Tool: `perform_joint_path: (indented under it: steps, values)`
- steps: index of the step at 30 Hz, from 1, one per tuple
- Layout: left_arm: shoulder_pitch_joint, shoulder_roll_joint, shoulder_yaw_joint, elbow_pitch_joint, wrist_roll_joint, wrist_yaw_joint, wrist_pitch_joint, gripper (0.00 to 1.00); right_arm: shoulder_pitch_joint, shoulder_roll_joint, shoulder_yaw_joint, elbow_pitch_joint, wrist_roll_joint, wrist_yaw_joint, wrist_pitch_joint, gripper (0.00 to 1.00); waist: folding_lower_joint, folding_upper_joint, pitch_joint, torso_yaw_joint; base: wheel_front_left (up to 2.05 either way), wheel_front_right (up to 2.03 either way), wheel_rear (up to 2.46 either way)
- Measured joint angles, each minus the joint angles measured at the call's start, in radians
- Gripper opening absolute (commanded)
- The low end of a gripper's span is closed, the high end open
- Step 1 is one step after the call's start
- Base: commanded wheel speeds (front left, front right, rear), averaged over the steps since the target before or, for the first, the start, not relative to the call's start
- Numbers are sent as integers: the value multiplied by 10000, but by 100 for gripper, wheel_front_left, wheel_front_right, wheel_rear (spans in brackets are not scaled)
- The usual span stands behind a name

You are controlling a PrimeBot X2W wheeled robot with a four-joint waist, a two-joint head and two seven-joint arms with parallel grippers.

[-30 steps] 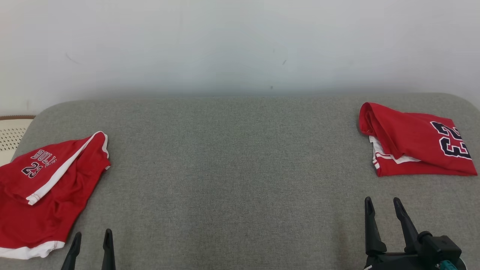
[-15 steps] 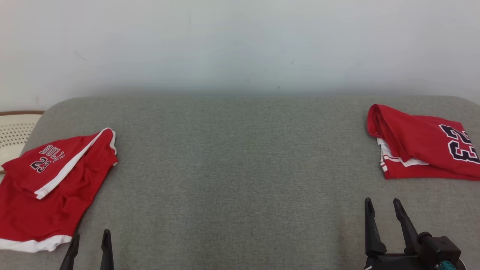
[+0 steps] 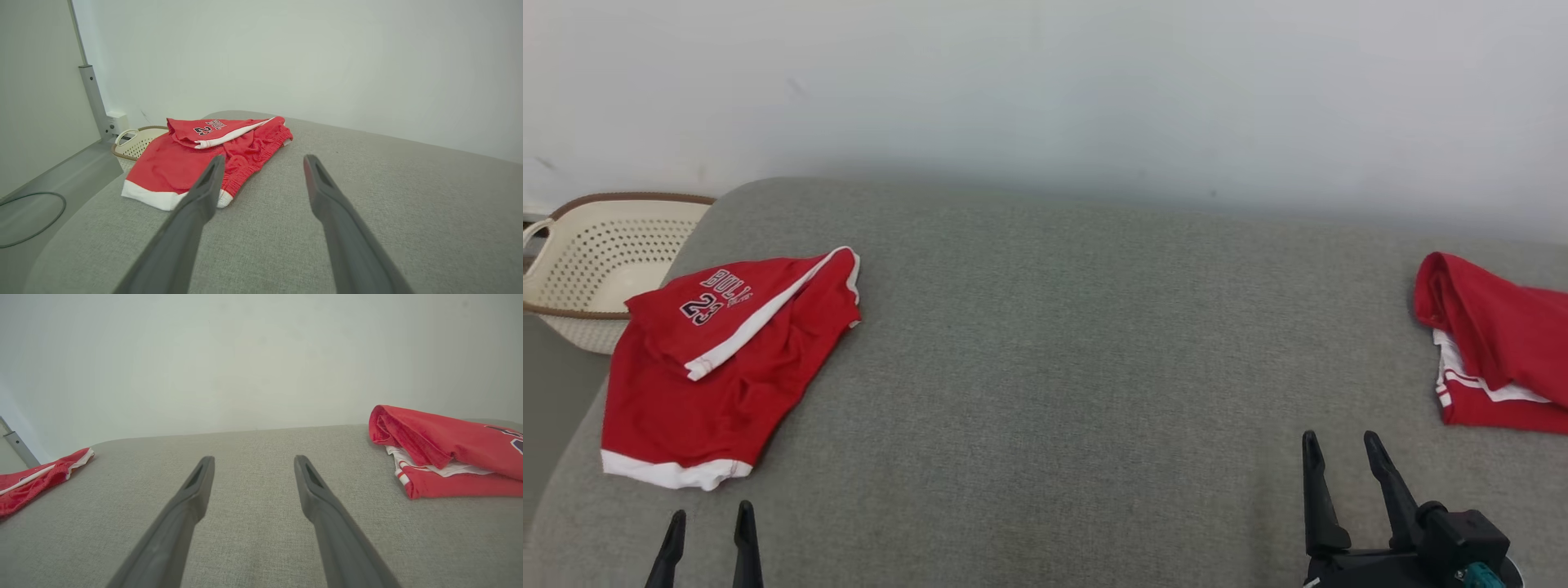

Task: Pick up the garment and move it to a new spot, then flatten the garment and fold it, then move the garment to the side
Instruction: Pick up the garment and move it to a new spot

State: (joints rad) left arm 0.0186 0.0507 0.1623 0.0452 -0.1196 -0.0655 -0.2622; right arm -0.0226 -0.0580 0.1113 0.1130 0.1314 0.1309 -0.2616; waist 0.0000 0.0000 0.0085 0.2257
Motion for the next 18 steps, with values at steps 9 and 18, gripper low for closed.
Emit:
perform_joint_path:
  steps: [9, 18]
  values:
    - [-5, 2, 151, 61, -2, 59, 0, 100, -117, -6, 217, 117, -2, -2, 2, 100, 0, 0, 13, 895, 0, 0, 0]
    - [-14, 0, 148, 130, -27, 98, 0, 100, -304, -44, 499, 247, 4, -2, 0, 100, 0, 0, 33, 1784, 0, 0, 0]
